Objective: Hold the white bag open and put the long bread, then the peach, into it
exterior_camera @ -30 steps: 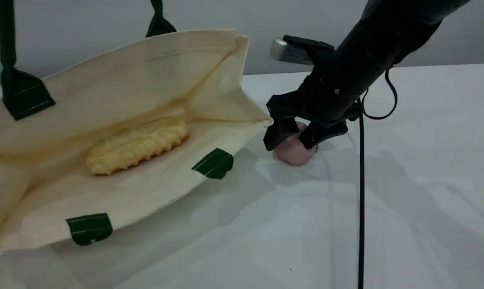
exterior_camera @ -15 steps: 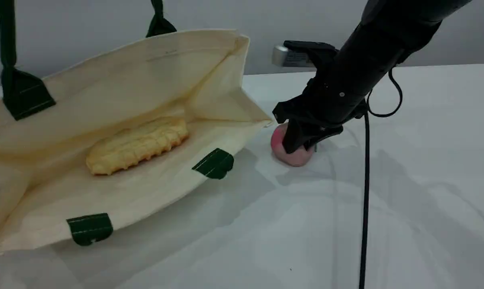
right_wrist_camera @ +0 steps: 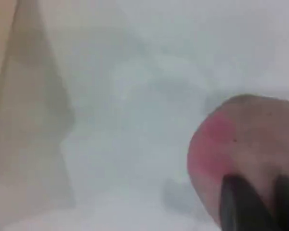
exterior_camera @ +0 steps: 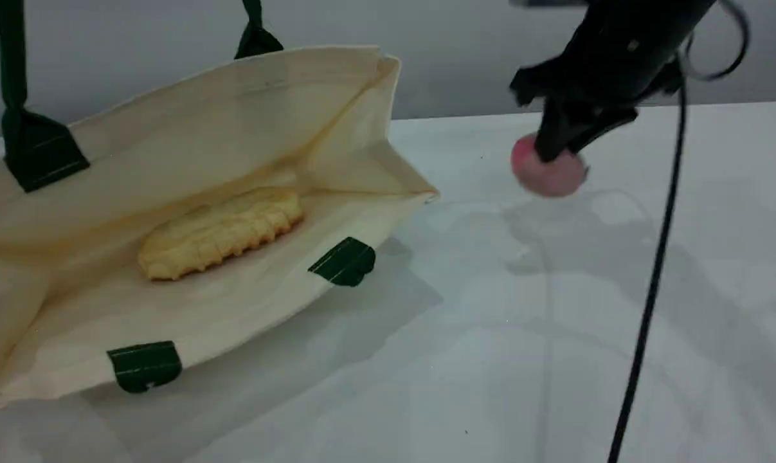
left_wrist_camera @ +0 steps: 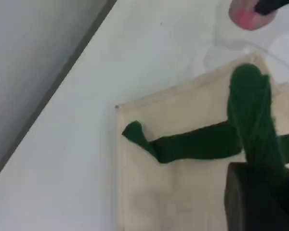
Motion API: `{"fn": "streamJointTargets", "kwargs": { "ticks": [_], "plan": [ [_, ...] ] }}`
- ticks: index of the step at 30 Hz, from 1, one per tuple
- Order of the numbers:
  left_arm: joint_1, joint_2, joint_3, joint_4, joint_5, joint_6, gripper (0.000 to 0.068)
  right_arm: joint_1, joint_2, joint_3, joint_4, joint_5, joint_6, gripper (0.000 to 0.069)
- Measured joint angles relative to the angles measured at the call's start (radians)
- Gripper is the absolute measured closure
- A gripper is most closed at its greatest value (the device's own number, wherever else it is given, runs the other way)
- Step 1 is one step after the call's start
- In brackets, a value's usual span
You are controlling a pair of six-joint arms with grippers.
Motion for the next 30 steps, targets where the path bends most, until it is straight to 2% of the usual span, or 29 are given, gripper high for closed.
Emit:
{"fn": "streamJointTargets", "kwargs": {
  "ticks": [8, 15, 21, 30],
  "plan": [
    [0.0, 0.0, 0.0, -0.009, 0.0, 0.005, 0.0587, 0.002, -0.231, 0.199, 0.022, -0.091, 0.013, 0.0591],
    [0.0, 0.0, 0.0, -0.08, 0.0, 0.019, 0.0587, 0.03, -0.464, 0.42, 0.089, -0.166, -0.024, 0.0595],
    [0.0, 0.0, 0.0, -0.085, 0.0, 0.019, 0.0587, 0.15, -0.63, 0.555, 0.129, -0.223, -0.024, 0.0595],
    [-0.001, 0.0, 0.0, -0.145, 0.0, 0.018, 0.0587, 0.404, -0.638, 0.567, 0.167, -0.317, -0.014, 0.0595]
  ]
}}
